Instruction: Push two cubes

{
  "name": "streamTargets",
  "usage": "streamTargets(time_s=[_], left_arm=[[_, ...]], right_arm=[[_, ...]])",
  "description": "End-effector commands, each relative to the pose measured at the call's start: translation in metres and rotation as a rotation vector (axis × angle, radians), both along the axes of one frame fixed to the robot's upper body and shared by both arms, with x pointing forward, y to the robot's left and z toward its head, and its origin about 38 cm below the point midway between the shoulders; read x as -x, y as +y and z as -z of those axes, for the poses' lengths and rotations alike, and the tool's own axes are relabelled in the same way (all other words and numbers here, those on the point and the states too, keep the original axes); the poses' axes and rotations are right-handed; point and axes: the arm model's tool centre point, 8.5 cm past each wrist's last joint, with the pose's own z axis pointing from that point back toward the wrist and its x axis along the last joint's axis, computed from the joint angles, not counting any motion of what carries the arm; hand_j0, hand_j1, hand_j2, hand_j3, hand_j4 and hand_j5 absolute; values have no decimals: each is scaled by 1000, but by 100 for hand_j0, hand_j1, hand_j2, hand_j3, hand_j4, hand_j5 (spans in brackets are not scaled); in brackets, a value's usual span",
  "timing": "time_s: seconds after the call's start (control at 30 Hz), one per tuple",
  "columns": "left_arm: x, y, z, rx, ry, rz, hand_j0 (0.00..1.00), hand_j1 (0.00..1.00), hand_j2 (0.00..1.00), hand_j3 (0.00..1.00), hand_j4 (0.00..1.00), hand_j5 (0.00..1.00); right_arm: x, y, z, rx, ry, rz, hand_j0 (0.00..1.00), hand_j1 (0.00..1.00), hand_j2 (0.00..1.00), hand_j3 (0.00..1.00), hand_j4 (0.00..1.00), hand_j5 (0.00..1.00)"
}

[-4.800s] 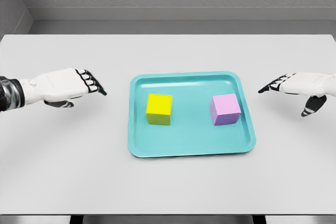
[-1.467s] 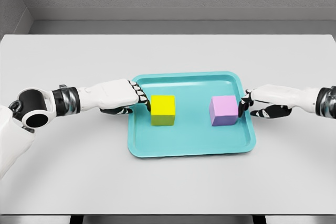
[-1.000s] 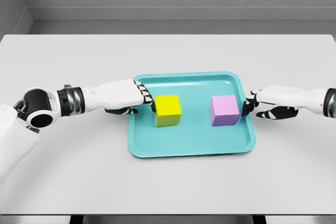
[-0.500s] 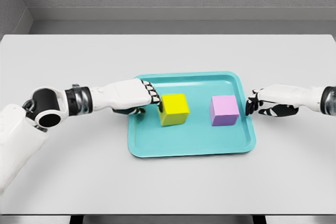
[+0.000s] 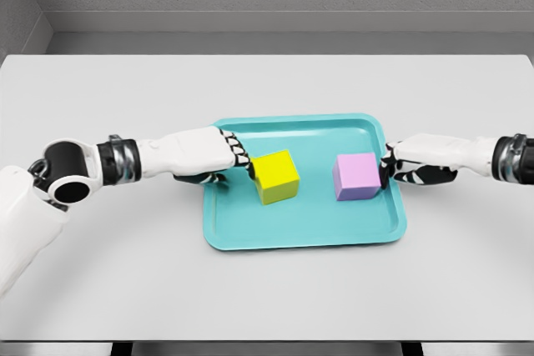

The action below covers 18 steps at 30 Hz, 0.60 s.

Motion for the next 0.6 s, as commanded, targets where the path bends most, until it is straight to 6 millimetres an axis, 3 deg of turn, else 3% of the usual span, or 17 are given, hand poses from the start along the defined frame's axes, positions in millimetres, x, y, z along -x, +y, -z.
streamTargets(time_s=[0.0,0.1,0.57], left_arm=[[0,6,-2,1,2,-9,64,64,64,64,64,64],[-1,17,-6,-10,3,-18,60,60,60,60,60,60],[-1,8,-4,21,20,-5,61,61,61,61,61,61]], right_arm=[[0,2,1,-2,2,-5,49,49,49,49,49,49],[1,3,1,-3,3,-9,49,49,49,49,49,49],[-3,-5,-4,30,-11,1,52,52,52,52,52,52]])
